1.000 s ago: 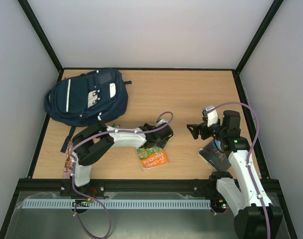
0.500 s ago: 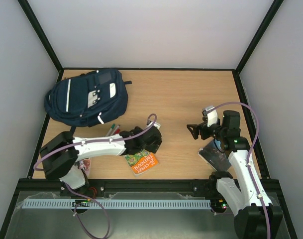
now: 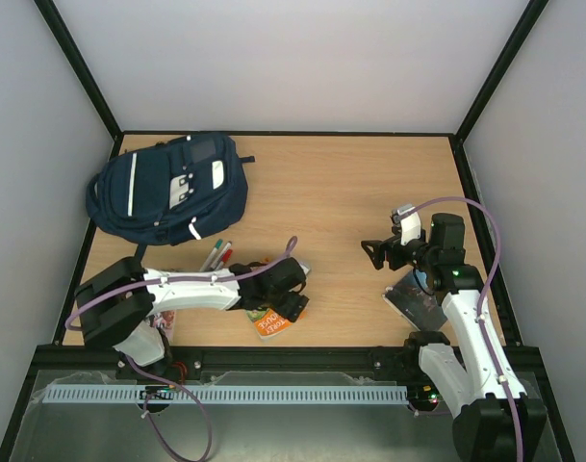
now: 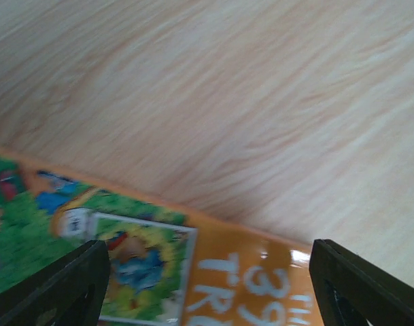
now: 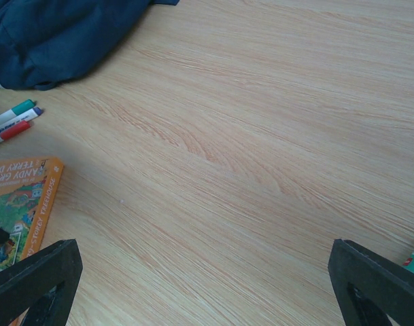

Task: Pack the student bag
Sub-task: Move the book to the center of the board, then move the student bag to the center of the board.

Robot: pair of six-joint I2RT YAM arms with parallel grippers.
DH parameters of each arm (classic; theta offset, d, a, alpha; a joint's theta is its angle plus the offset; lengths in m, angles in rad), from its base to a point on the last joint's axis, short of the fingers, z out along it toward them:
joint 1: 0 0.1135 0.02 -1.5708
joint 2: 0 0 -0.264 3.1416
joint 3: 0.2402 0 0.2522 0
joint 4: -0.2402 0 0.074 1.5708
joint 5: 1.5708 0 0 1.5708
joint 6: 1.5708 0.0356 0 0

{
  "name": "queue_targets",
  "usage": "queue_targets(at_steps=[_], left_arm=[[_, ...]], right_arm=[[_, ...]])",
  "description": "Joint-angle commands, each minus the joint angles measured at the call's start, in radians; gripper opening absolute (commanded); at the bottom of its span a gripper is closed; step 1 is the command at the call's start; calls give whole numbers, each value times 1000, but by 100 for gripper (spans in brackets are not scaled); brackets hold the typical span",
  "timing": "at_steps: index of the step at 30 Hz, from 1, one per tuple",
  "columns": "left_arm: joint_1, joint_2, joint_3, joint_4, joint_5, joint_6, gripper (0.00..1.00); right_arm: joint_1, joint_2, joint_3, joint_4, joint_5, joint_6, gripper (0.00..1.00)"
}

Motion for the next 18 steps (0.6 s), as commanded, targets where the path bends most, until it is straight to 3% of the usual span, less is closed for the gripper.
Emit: queue_targets(at_steps=[1, 8, 12, 15, 18], left_arm=[[70, -13, -55, -140, -44, -73, 83], [163, -128, -93, -248, -109, -85, 83], [220, -206, -20, -268, -200, -36, 90], [338, -203, 76, -311, -274, 43, 90], [482, -175, 168, -306, -302, 147, 83]], right_arm=[[-4, -1, -3, -15, -18, -4, 99], [-4, 2, 0, -18, -27, -5, 99], [-4, 2, 1, -21, -32, -4, 100], [-4, 1, 2, -23, -39, -3, 99], [-4, -2, 3, -26, -49, -3, 100]])
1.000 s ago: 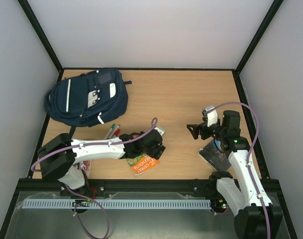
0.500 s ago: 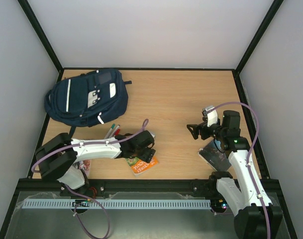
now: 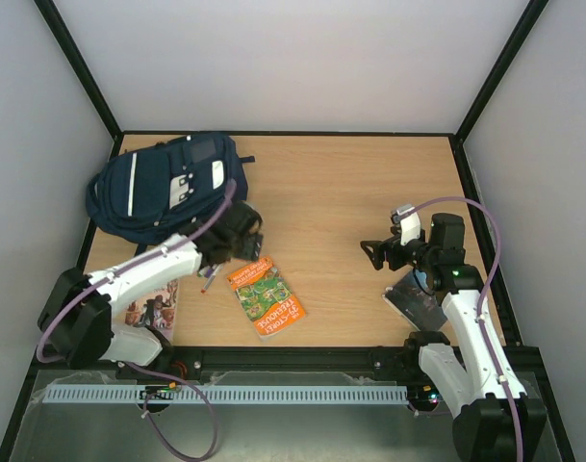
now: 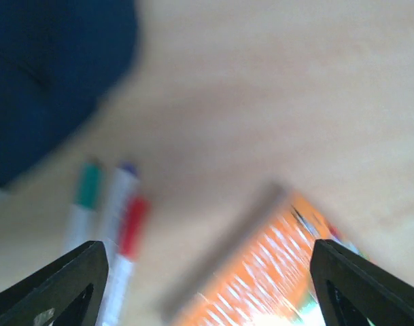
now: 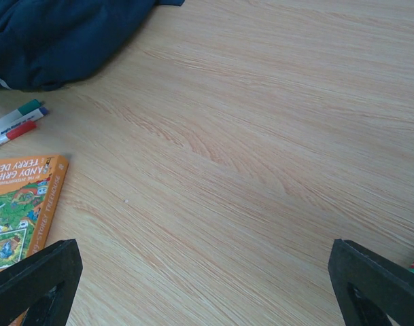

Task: Pack the student bag
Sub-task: Move the student bag to the center of the board.

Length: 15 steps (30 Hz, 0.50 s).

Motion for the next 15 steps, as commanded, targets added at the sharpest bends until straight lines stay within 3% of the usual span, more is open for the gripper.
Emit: queue_targets(at_steps=[1, 5, 9, 15], left_arm=[[176, 22, 147, -34, -121, 166, 82], [221, 92, 261, -25, -229, 307, 80], [243, 165, 316, -26, -204, 423, 81], [310, 295, 397, -53, -256, 488, 83]], right_arm=[[-4, -1, 4, -27, -39, -3, 99], [-4, 7, 4, -30, -50, -1, 100], [0, 16, 4, -35, -65, -4, 99], [12, 9, 5, -36, -63, -7, 99]])
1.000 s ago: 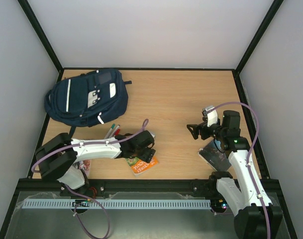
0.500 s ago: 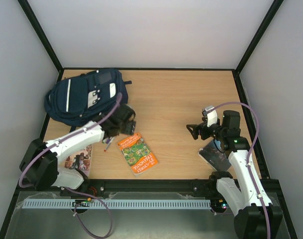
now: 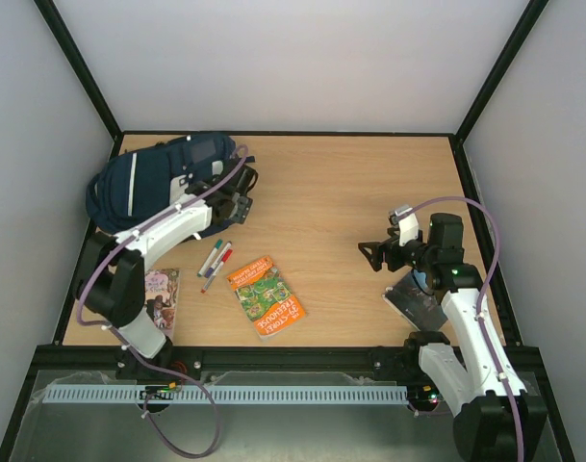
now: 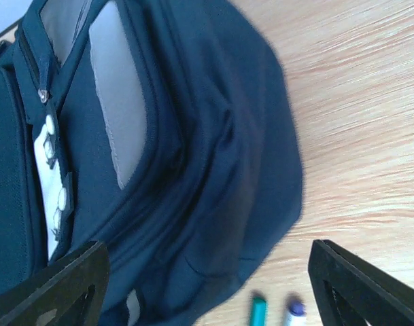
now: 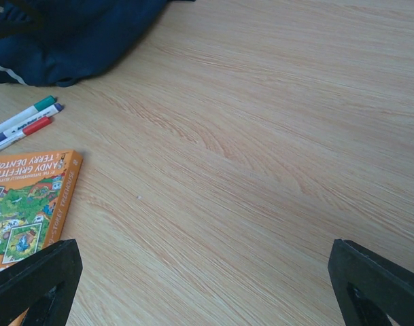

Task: Pack the student bag
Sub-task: Move the student bag to the center of the board.

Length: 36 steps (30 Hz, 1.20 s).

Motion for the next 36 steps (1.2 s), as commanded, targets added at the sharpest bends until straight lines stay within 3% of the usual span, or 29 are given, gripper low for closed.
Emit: queue_targets(at_steps=[1, 6, 7, 10, 11, 14, 16, 22, 29, 33, 34, 36], left_arm=[[70, 88, 63, -40, -64, 89, 84], [120, 223, 116, 4, -100, 111, 81], [121, 260, 141, 17, -102, 115, 76], [110, 382, 269, 26, -90, 139, 36], [96, 417, 323, 30, -94, 154, 27], [30, 505, 487, 60, -117, 217, 9], [-11, 566, 603, 64, -132, 250, 4], [-90, 740, 891, 12, -100, 272, 2], [-212, 802, 997, 10, -14, 222, 2], [-232, 806, 1078, -32, 166, 146, 3], [-231, 789, 1072, -42, 199, 126, 7], [-223, 737, 1056, -62, 259, 108, 34]], right_arm=[[9, -7, 4, -29, -23, -7, 100], [17, -6, 2, -28, -21, -5, 100], [19, -5, 2, -28, -22, -6, 100], [23, -5, -1, -25, -28, -7, 99], [24, -5, -2, -26, -30, -7, 99], [23, -5, -2, -26, -24, -5, 100], [23, -5, -2, -24, -13, -4, 100], [24, 1, -1, -25, -2, -1, 100], [24, 18, 1, -19, 11, 0, 100], [24, 24, 5, -19, 22, 5, 100], [23, 24, 5, -19, 26, 6, 100], [22, 21, 5, -16, 33, 9, 100]])
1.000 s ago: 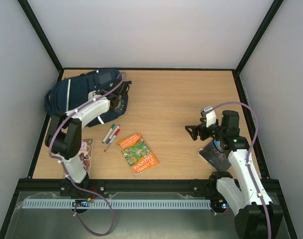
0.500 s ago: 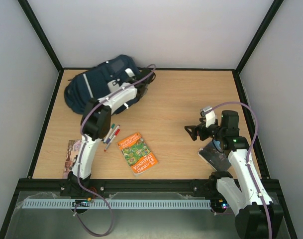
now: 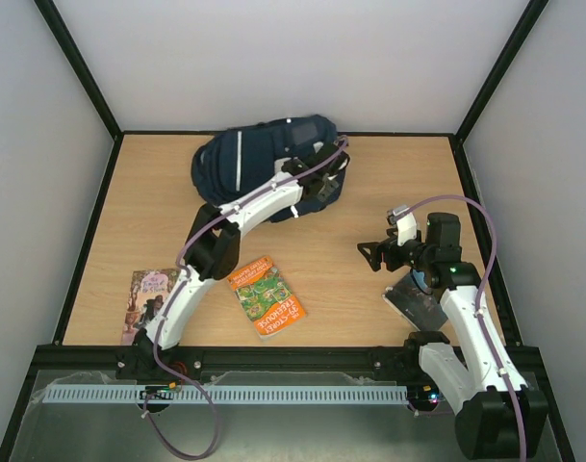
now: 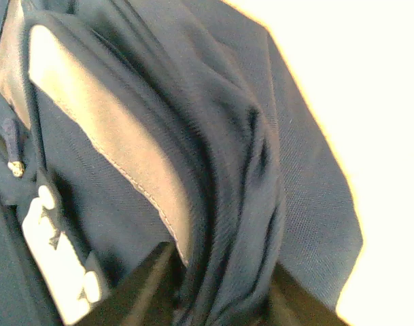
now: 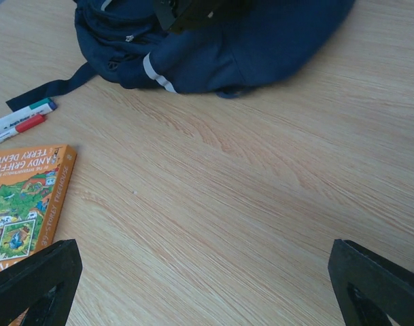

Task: Pack the student bag
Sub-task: Move the student bag to the center of the board.

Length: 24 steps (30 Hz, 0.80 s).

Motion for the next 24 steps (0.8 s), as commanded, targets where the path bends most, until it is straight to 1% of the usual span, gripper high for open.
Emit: queue_targets(at_steps=[1, 2, 3, 5, 6, 9, 12, 13, 15, 17, 21, 24], left_arm=[[6, -126, 12, 28, 223, -91, 46], [13, -170, -27, 29, 232, -103, 56], [26, -219, -87, 40, 241, -115, 63], [66, -327, -253, 110, 252, -164, 72], [99, -382, -325, 146, 269, -200, 74], [235, -506, -488, 227, 358, -335, 74], [404, -542, -581, 274, 432, -512, 73], [478, -540, -604, 297, 471, -561, 72], [581, -516, -637, 348, 549, -656, 71], [650, -467, -623, 368, 596, -699, 72], [708, -351, -526, 332, 593, -705, 71], [734, -290, -490, 326, 575, -720, 71]], right_arm=[[5, -3, 5, -15, 12, 9, 100], [5, -3, 3, -15, 13, 9, 100], [4, -3, 3, -15, 13, 8, 100], [4, 0, 3, -14, 9, 9, 100], [4, 3, 3, -14, 8, 9, 100], [4, 10, 3, -17, -2, 6, 100], [5, 14, 2, -19, -10, 5, 100], [4, 15, 2, -20, -11, 5, 100], [4, 17, 2, -21, -15, 3, 100], [5, 18, 2, -23, -18, 1, 100], [4, 18, 2, -23, -15, 1, 100], [4, 19, 0, -23, -12, 1, 100]])
